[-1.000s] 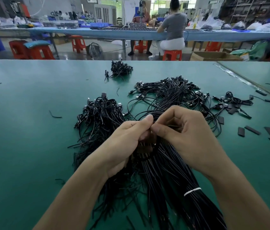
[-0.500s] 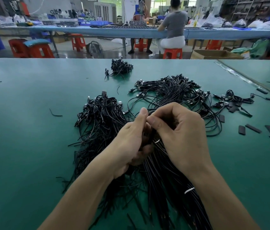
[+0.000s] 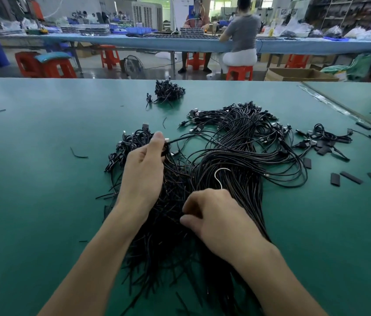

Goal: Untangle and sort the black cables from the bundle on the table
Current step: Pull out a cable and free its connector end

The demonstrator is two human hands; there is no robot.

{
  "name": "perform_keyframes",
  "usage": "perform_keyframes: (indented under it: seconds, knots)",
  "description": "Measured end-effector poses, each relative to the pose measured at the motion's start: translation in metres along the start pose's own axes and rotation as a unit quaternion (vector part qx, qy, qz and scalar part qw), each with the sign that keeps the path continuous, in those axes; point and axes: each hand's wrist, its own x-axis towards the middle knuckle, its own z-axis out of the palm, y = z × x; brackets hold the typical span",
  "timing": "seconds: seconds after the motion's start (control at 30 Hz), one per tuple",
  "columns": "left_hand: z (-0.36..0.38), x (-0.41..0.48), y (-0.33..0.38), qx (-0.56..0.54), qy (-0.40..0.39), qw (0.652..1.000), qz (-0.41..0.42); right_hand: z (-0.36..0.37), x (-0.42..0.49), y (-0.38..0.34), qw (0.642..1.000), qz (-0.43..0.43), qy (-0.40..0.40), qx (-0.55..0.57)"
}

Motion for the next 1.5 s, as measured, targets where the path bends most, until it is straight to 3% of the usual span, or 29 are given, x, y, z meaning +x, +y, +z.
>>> perform_keyframes:
  seconds: [0.37, 0.5, 0.63, 0.77, 0.83, 0.9, 0.97, 1.07, 1.13, 1.3, 1.5]
  knots:
    - [0.003, -0.007, 0.003, -0.009, 0.002, 0.996, 0.090, 0.025, -0.002, -0.003, 0.996, -0.067, 0.029, -0.053]
    - [0.004, -0.008, 0.005, -0.025, 0.008, 0.998, 0.058, 0.025, 0.000, -0.003, 0.990, -0.119, 0.032, -0.069]
    - [0.004, -0.006, 0.005, -0.076, 0.001, 0.997, -0.010, 0.017, -0.001, 0.000, 0.991, -0.115, 0.043, -0.047]
    - [0.006, -0.008, 0.010, -0.057, 0.008, 0.998, 0.021, 0.002, 0.002, 0.003, 0.994, -0.079, 0.067, 0.040]
    - [0.005, -0.010, 0.013, -0.042, 0.012, 0.998, 0.050, -0.008, 0.007, 0.006, 0.988, -0.041, 0.131, 0.071]
    - [0.005, -0.013, 0.016, -0.022, -0.005, 0.995, 0.099, -0.017, 0.011, 0.009, 0.961, 0.006, 0.241, 0.136]
    - [0.012, -0.020, 0.019, -0.017, -0.052, 0.989, 0.134, -0.020, 0.014, 0.008, 0.899, 0.057, 0.321, 0.293]
    - [0.028, -0.036, 0.020, -0.033, -0.130, 0.982, 0.136, -0.017, 0.013, -0.003, 0.787, 0.105, 0.320, 0.517]
    - [0.035, -0.041, 0.021, -0.054, -0.153, 0.980, 0.113, -0.014, 0.012, -0.012, 0.761, 0.086, 0.283, 0.578]
    - [0.029, -0.031, 0.016, -0.112, -0.105, 0.988, 0.037, -0.009, 0.007, -0.018, 0.873, 0.013, 0.275, 0.404]
    - [0.024, -0.029, 0.021, -0.195, -0.112, 0.974, -0.003, -0.015, 0.002, -0.022, 0.925, -0.052, 0.208, 0.315]
